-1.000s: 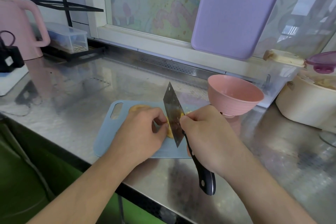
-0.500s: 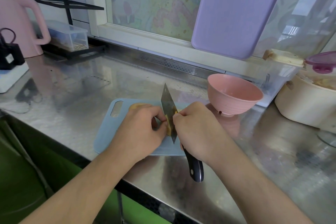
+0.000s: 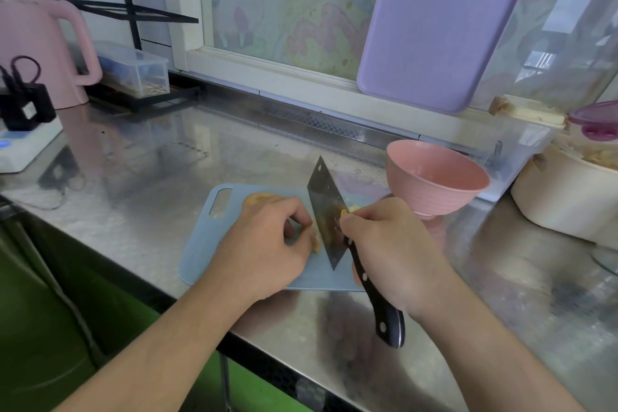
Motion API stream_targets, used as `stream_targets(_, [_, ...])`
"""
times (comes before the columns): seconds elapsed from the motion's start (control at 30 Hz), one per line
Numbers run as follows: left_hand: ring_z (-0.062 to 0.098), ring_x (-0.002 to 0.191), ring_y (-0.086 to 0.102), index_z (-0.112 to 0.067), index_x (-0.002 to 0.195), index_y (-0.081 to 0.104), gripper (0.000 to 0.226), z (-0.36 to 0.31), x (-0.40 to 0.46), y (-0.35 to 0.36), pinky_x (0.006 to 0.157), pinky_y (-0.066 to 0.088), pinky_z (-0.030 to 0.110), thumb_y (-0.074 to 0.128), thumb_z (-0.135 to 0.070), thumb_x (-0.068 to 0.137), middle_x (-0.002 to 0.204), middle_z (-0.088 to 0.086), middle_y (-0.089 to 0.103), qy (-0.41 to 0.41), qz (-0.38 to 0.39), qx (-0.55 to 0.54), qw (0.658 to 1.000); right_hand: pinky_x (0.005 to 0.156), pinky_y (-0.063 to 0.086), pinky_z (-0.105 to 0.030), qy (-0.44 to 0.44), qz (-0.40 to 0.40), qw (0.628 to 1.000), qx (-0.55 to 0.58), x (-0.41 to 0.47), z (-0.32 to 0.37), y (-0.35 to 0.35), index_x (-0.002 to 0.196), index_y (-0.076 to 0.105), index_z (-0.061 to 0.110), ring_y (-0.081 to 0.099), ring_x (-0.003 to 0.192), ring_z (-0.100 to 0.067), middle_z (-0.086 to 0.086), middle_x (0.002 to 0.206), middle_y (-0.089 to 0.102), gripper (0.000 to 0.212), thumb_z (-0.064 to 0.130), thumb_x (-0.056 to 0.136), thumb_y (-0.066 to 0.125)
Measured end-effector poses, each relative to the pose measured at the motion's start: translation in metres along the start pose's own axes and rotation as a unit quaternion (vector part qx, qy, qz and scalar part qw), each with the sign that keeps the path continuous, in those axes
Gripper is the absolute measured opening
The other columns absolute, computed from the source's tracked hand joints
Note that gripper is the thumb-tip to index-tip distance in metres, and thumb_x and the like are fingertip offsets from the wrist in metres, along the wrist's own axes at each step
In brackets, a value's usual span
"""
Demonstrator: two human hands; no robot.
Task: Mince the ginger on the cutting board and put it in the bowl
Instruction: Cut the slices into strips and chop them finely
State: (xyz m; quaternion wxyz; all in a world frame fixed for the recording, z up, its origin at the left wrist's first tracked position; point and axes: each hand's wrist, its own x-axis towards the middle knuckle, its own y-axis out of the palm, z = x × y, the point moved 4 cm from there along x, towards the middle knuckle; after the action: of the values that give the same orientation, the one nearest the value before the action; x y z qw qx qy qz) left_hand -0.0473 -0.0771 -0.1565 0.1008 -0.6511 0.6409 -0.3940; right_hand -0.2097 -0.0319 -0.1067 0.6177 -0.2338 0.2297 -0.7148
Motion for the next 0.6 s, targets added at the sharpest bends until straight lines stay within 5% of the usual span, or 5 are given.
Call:
stream_targets(0.47, [0.000,0.091,0.055,-0.036,0.077,0.067,0.016,0.0066,0.0017,0.0005,0.074,0.055,0.039,0.073,-0.029,0.090,0.081,-0.015,0.062,-0.019,-0.008,-0.010,1.000,0.052,0.034,-0.033,-0.012,0.002,1.000,0.029,-0.0046,0.0072,-0.0012,0.062,0.043,-0.006,0.040,0.044,-0.020,-0.011,0.044,0.050,0.044,0.017,0.098,0.054])
stream_targets(0.6, [0.004,0.092,0.057,-0.035,0.076,0.065,0.016,0.0074,0.0033,0.0011,0.074,0.055,0.041,0.074,-0.029,0.089,0.081,-0.015,0.061,-0.007,-0.015,-0.007,1.000,0.049,0.035,-0.030,-0.013,0.003,1.000,0.014,-0.0050,0.0084,0.0021,0.053,0.043,0.007,0.041,0.041,-0.020,-0.010,0.044,0.050,0.047,0.016,0.098,0.054])
